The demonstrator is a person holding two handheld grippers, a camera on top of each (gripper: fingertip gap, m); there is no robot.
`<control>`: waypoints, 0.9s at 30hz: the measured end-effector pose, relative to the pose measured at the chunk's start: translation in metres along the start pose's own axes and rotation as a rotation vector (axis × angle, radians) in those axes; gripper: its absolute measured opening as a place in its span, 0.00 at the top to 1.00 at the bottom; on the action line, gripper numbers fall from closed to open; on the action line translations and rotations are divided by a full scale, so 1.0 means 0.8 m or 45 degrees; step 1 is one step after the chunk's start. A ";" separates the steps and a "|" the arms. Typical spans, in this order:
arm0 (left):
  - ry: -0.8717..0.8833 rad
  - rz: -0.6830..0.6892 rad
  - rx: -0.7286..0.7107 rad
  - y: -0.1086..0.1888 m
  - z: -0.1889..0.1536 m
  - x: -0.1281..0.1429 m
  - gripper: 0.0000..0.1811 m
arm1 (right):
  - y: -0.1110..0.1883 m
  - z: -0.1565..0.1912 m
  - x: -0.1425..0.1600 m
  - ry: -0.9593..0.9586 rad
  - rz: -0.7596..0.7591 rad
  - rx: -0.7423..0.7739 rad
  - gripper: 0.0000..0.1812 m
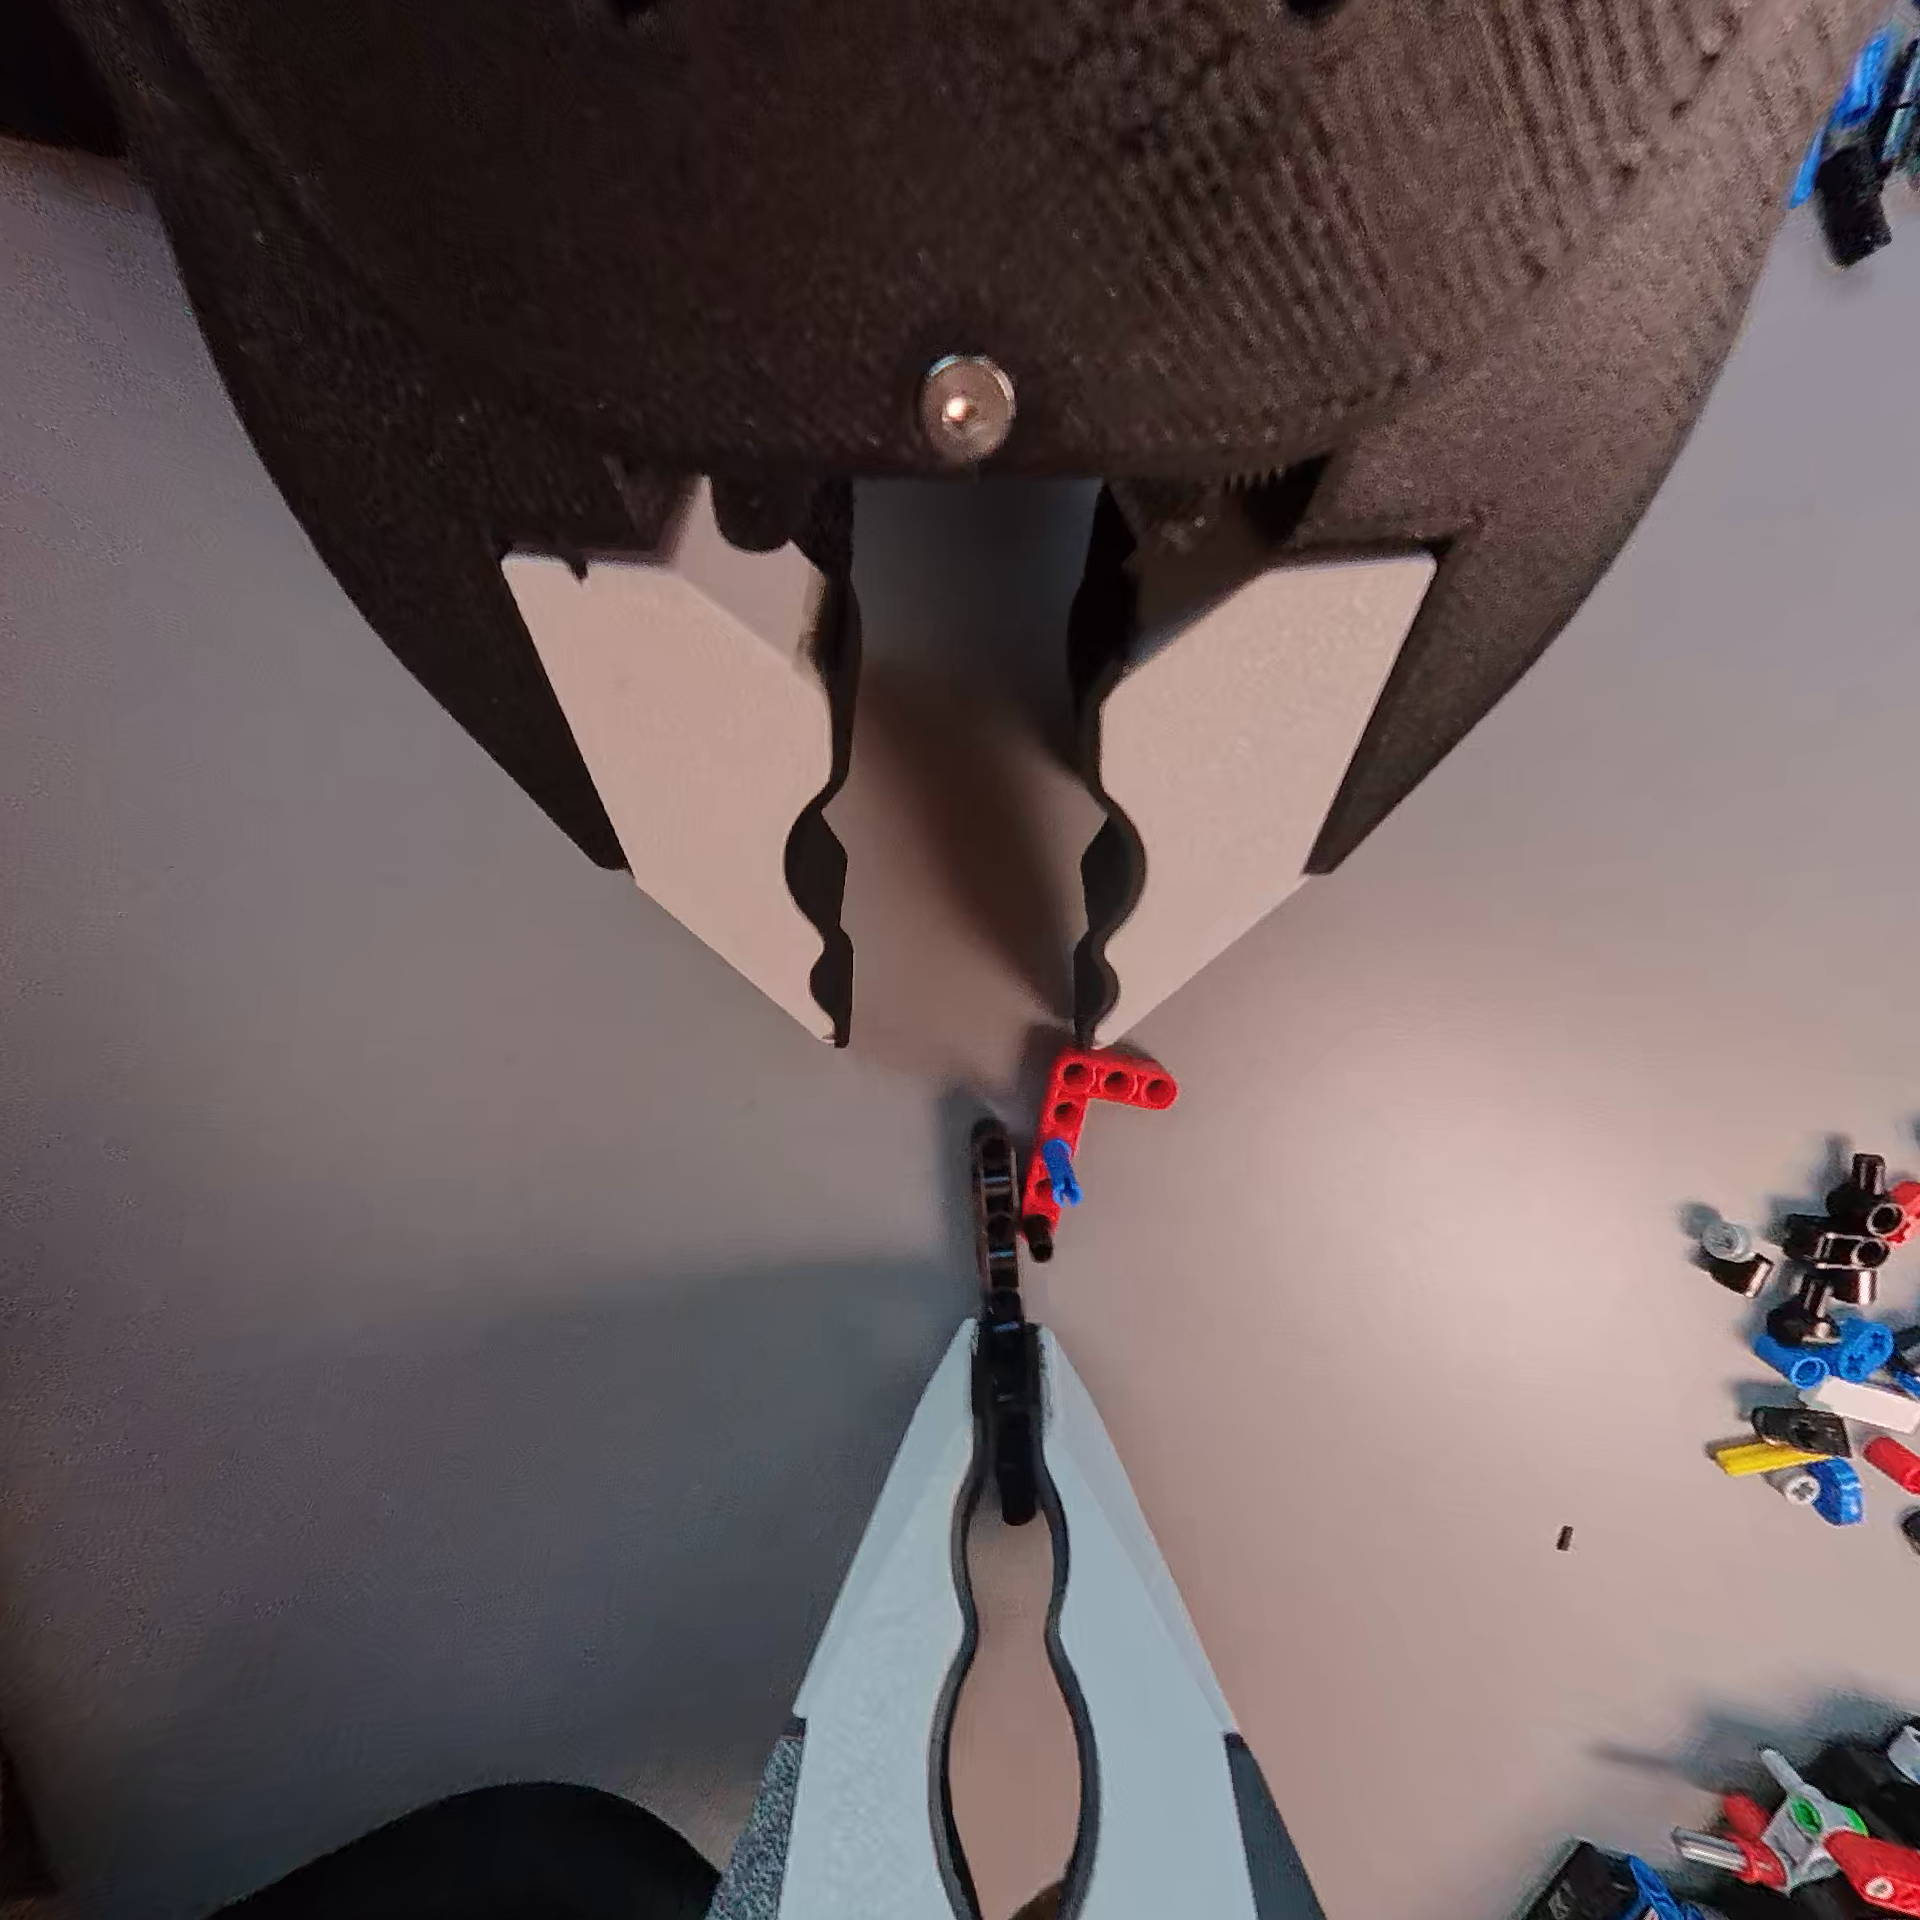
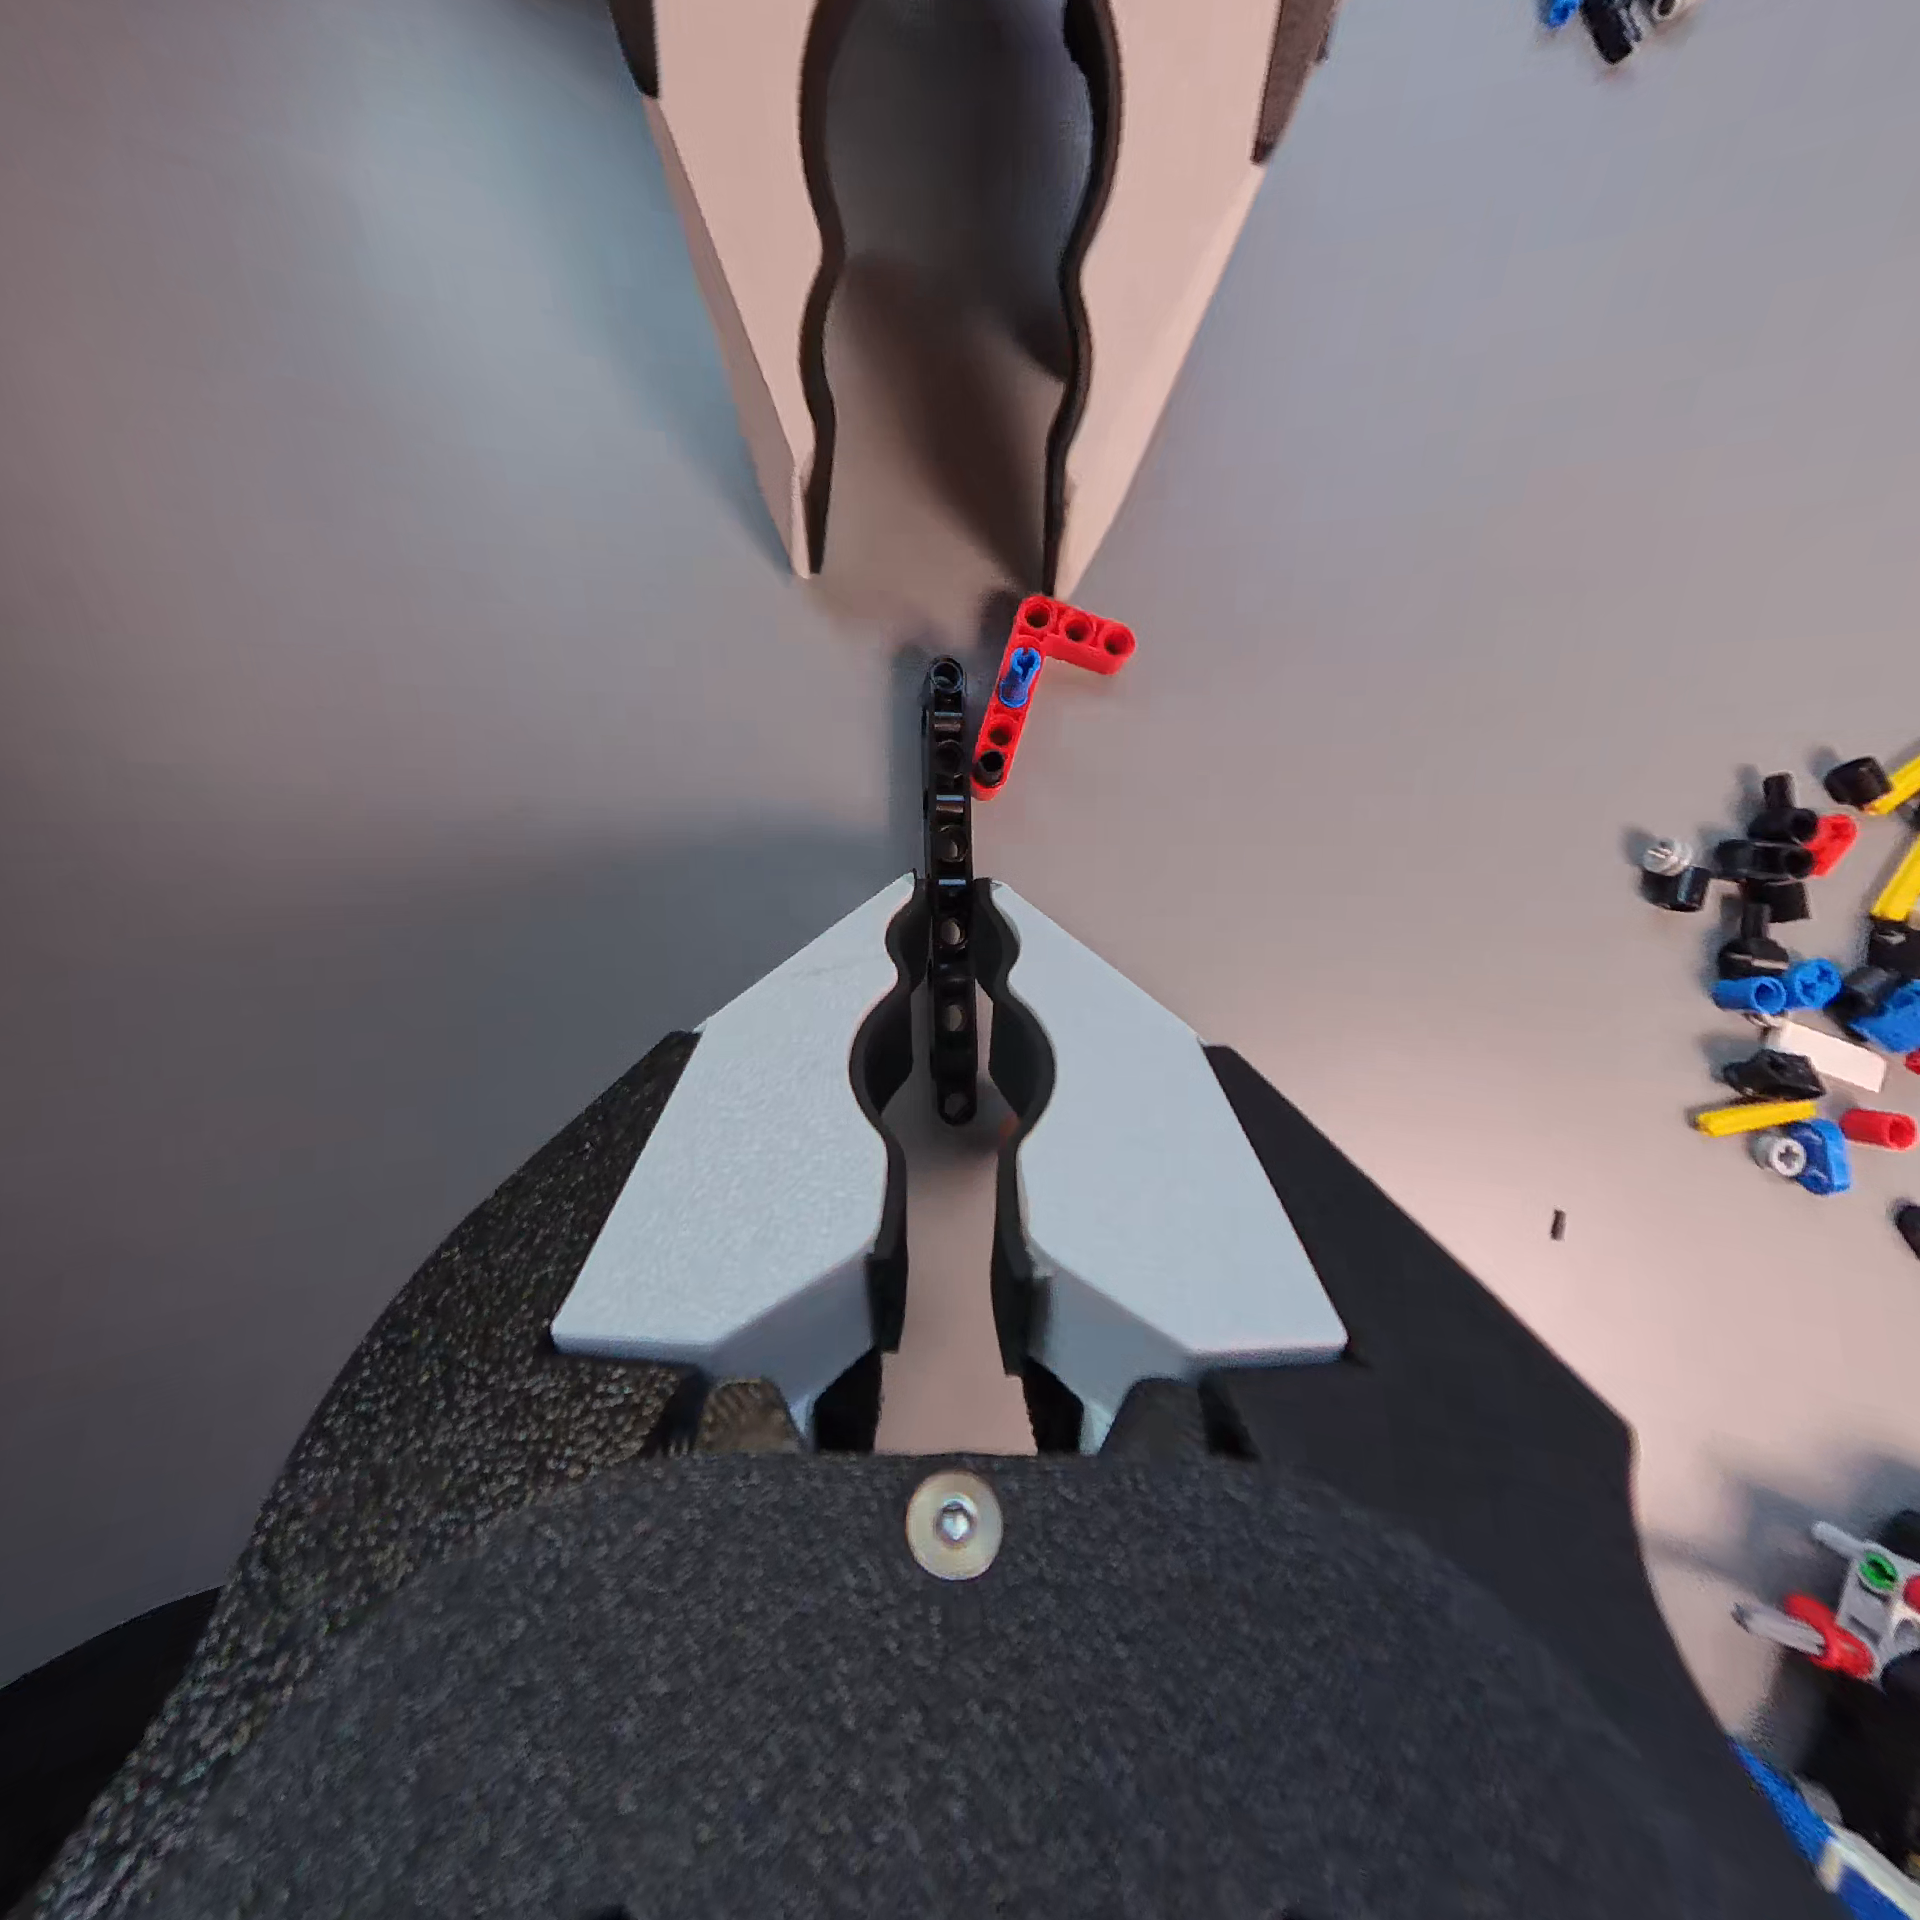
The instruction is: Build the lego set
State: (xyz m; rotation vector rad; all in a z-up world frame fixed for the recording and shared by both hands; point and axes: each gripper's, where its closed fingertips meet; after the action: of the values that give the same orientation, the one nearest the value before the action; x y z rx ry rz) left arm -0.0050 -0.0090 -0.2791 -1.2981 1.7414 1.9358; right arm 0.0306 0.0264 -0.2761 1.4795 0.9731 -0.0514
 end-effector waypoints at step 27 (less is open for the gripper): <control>0.034 -0.506 -0.112 0.032 0.005 -0.074 1.00 | 0.040 -0.013 -0.050 -0.034 -0.313 -0.026 0.97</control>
State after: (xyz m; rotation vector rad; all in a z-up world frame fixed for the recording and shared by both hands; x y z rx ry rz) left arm 0.0098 0.0096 -0.2193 -1.5659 1.2954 1.7855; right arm 0.0185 0.0192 -0.2261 1.3307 1.1261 -0.2375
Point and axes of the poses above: each gripper's, where its closed fingertips meet, y back along the fingers, x out of its underside, z = x × y across the jaws, and after that the axes turned 9 degrees about x, right-handed
